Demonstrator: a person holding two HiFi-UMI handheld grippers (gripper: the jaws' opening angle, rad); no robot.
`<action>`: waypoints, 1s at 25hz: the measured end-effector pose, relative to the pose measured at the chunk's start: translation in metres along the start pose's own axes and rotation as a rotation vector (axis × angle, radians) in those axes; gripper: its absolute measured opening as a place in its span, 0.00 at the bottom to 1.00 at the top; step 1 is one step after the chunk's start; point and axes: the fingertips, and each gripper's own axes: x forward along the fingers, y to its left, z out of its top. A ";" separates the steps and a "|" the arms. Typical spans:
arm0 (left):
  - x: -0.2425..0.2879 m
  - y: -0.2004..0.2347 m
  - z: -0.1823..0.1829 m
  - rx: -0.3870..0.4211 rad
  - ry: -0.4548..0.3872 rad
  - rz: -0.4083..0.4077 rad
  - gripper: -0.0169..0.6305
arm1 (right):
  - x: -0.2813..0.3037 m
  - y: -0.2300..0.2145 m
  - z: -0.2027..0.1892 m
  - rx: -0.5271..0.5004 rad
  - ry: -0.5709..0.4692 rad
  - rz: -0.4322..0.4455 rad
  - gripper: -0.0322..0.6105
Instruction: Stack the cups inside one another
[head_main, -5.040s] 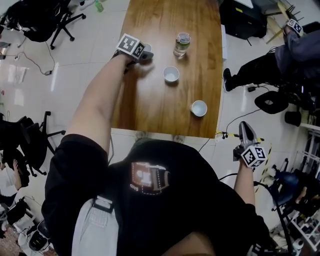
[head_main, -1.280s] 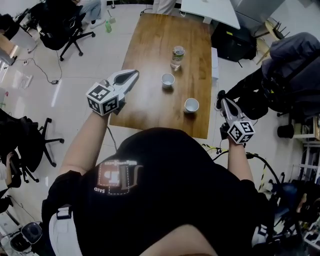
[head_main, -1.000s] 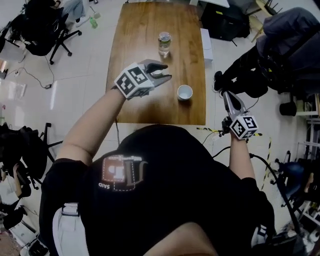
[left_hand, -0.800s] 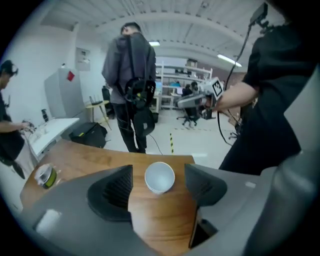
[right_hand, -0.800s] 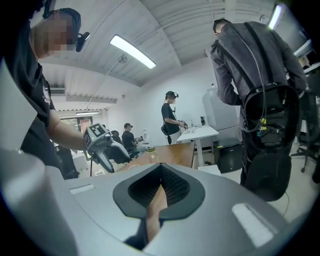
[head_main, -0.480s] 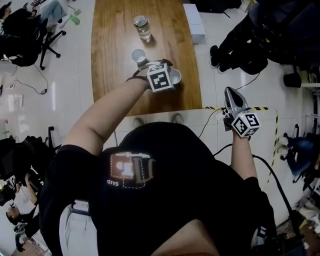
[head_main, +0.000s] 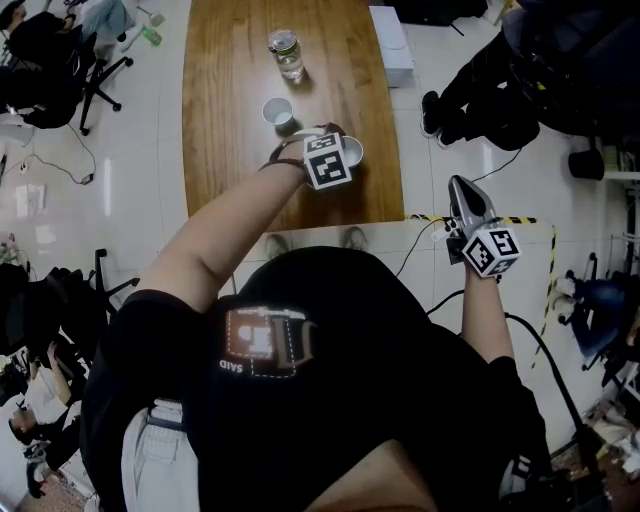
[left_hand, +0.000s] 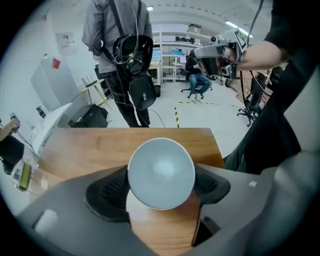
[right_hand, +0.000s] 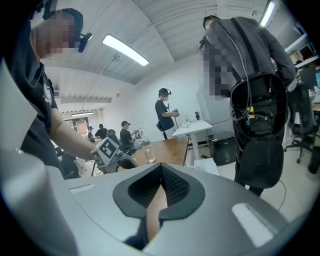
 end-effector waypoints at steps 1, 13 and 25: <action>-0.002 0.000 0.001 -0.007 -0.013 0.000 0.60 | 0.002 0.000 0.001 -0.003 0.001 0.003 0.07; -0.149 0.087 -0.025 -0.271 -0.222 0.227 0.60 | 0.049 0.025 0.024 -0.046 0.004 0.081 0.07; -0.151 0.141 -0.101 -0.358 -0.060 0.287 0.60 | 0.068 0.043 0.034 -0.075 0.022 0.104 0.07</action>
